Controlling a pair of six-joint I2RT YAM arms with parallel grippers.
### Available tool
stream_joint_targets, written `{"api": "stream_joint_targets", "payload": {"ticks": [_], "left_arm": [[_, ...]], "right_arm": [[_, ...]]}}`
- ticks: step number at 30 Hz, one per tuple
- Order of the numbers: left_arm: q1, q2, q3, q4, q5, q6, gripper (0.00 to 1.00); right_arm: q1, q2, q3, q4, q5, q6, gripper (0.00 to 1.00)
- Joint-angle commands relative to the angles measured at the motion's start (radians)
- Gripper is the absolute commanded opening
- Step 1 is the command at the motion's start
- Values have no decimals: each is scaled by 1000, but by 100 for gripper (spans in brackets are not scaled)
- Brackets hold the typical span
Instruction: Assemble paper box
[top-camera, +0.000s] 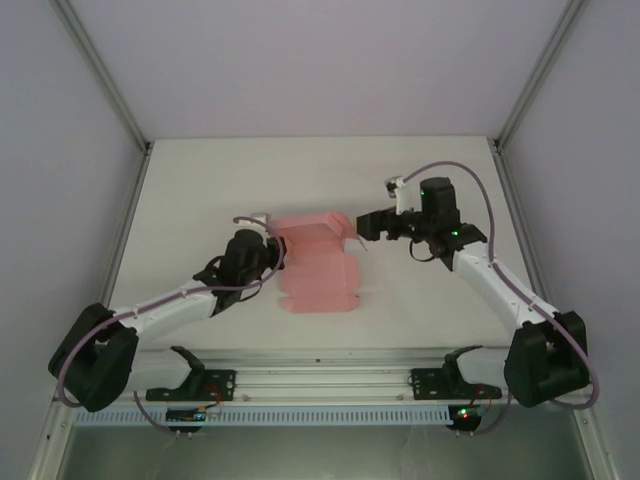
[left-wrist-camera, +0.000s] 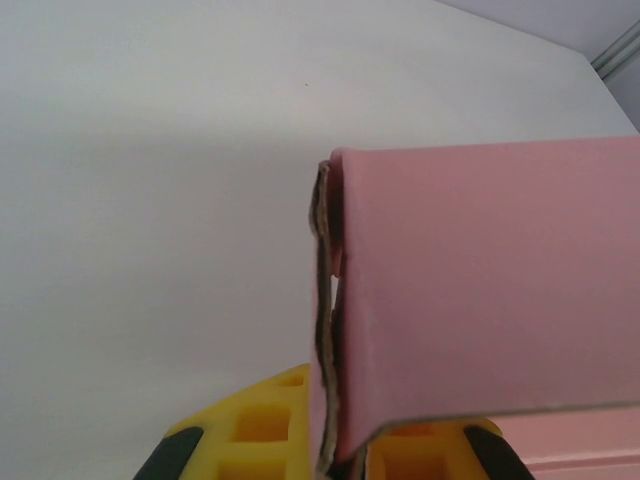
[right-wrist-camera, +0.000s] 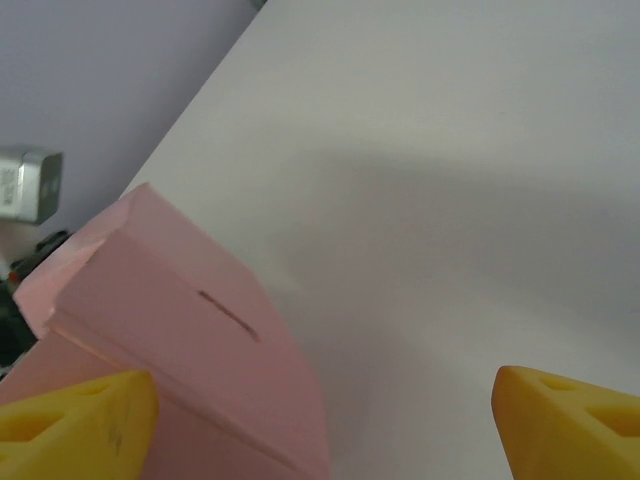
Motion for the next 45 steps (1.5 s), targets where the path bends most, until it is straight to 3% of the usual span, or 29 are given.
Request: {"api": "stream_joint_targets", "payload": {"ticks": [1,12,17,19,23,34,40,45], "left_arm": [[4,-26,2,40,15,20,0],[4,-27,9,39,31,23,0],[4,-39,10,7,-7,25,0],[4,-42,10,-6,-25,27,0],[3,-45,14,-24,-40,31,0],[4,-18,41,-25,-14,47,0],[4,-8,44,-24,4,41,0],[3,-10,47,-22,23,41,0]], "right_arm": [[51,39,37,-47,-45,-59,86],[172,168,92,-11,44,-60,82],[167,120,96,-106,139,-76,78],[166,85,88,-137,157,-93,72],[168,30,75,-204,108,-191,64],[221,87,127,-215,57,-253,60],[265,139,161,-168,163,-249,58],[305,167,177,-98,441,-211,54]]}}
